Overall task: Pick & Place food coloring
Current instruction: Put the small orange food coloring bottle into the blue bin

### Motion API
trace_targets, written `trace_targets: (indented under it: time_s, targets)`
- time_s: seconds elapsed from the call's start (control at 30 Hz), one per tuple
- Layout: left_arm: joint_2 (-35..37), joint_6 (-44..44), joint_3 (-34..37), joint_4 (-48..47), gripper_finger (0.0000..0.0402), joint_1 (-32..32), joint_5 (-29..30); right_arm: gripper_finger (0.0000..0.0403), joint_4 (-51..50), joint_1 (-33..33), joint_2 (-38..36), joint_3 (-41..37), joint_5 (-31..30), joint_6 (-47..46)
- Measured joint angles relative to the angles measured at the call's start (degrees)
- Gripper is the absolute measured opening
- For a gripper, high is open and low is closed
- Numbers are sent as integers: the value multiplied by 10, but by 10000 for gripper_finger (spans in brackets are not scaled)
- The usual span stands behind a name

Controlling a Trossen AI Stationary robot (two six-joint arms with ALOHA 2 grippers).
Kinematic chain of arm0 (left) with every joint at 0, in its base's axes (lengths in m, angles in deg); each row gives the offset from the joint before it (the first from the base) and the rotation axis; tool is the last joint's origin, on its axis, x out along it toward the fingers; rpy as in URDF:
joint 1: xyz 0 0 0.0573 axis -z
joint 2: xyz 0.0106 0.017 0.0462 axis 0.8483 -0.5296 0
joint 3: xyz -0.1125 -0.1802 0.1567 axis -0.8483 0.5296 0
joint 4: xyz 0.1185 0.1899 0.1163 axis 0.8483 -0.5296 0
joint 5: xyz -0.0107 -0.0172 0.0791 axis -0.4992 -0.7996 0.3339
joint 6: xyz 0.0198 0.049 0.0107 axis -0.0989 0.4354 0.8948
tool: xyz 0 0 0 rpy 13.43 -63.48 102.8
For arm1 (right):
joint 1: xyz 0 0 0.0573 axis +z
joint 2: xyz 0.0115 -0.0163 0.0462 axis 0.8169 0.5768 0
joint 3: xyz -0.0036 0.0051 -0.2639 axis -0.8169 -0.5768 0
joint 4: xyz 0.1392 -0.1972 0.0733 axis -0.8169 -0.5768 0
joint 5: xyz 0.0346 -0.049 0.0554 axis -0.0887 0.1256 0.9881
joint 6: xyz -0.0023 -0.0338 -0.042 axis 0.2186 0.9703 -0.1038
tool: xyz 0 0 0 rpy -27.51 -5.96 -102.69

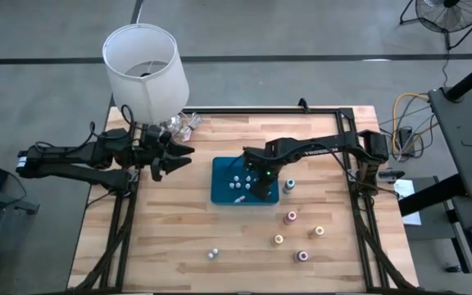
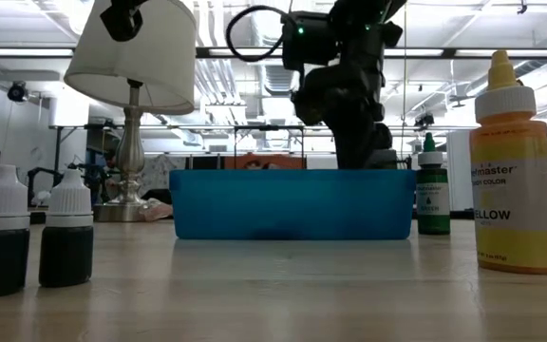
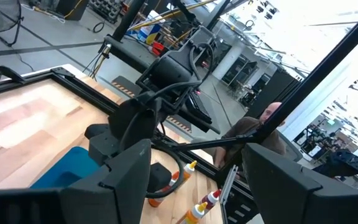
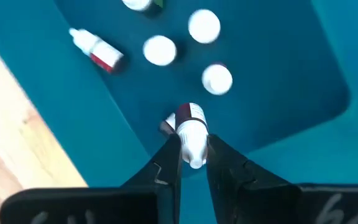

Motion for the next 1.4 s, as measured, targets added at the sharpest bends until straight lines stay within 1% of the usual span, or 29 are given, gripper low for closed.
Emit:
trace_targets:
  time_s: [0.4, 0.6, 0.8, 0.97, 1.17, 1.3, 1.4]
  targets:
    - [0, 0, 0, 0, 225, 0, 3, 42, 19, -7, 0, -46, -2, 0]
    - [0, 0, 0, 0, 225, 0, 3, 42, 23, -12, 0, -46, -11, 30]
    - [0, 3, 0, 0, 225, 0, 2, 43, 22, -14, 0, -43, -30, 93]
    - [0, 3, 0, 0, 225, 0, 2, 43, 21, -13, 0, -43, -38, 183]
    - [0, 3, 0, -4, 225, 0, 2, 43, 22, -12, 0, -43, -69, 268]
    - [0, 3, 0, -4, 225, 0, 2, 43, 23, -12, 0, -43, -74, 307]
    - [0, 3, 0, -4, 225, 0, 2, 43, 24, -12, 0, -43, -82, 318]
